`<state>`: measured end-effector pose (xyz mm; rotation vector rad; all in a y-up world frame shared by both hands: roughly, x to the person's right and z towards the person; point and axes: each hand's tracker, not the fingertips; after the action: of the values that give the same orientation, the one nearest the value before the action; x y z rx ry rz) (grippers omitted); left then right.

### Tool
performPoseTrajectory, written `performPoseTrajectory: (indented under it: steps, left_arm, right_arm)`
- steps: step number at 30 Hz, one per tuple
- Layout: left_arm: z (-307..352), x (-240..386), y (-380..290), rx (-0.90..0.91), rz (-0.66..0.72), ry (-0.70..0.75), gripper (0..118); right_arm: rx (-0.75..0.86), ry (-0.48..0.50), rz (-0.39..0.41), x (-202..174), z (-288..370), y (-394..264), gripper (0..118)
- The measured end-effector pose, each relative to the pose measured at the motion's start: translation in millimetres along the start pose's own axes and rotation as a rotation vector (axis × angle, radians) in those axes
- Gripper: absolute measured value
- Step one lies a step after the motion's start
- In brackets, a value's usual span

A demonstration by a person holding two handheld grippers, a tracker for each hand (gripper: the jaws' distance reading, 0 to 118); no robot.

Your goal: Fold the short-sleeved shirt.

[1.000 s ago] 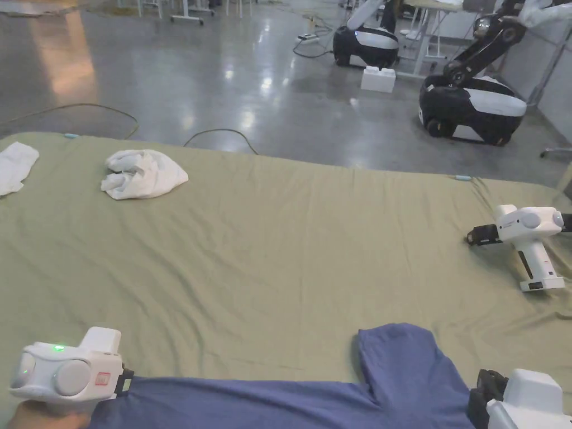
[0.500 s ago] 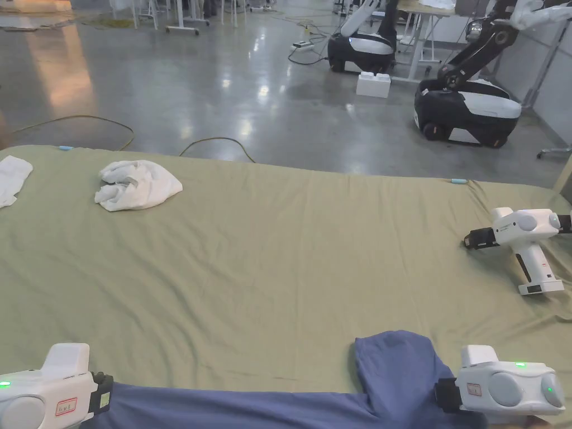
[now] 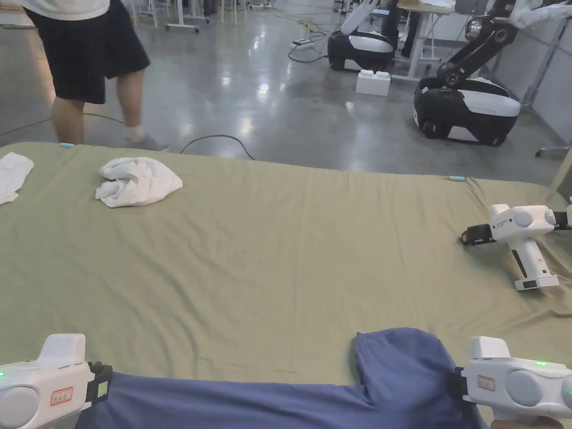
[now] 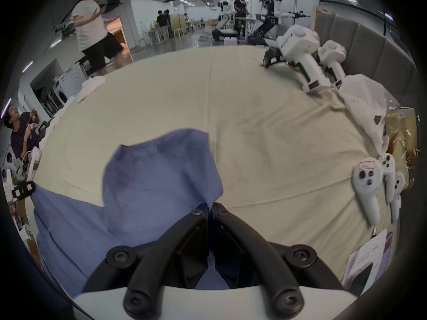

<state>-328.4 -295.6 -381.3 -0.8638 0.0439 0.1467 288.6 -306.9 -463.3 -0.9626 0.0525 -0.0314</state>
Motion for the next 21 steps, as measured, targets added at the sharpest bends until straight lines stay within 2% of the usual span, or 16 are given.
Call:
performPoseTrajectory:
  steps: [5, 8, 12, 21]
  left_arm:
    - [30, -2, 1, 0.046, 0.013, -0.032, 0]
    - [50, -4, 0, 0.082, 0.021, -0.064, 0]
    - [84, -5, -9, 0.128, 0.015, -0.099, 0]
    - [130, -10, -66, 0.139, -0.033, -0.101, 0]
  right_arm:
    - [0.095, 0.013, 0.029, 5, 66, -13, 0]
    - [0.142, -0.012, 0.103, 1, 100, -26, 0]
    - [0.161, -0.006, 0.107, 2, 137, -51, 0]
    - [0.101, -0.027, 0.140, -4, 195, -113, 0]
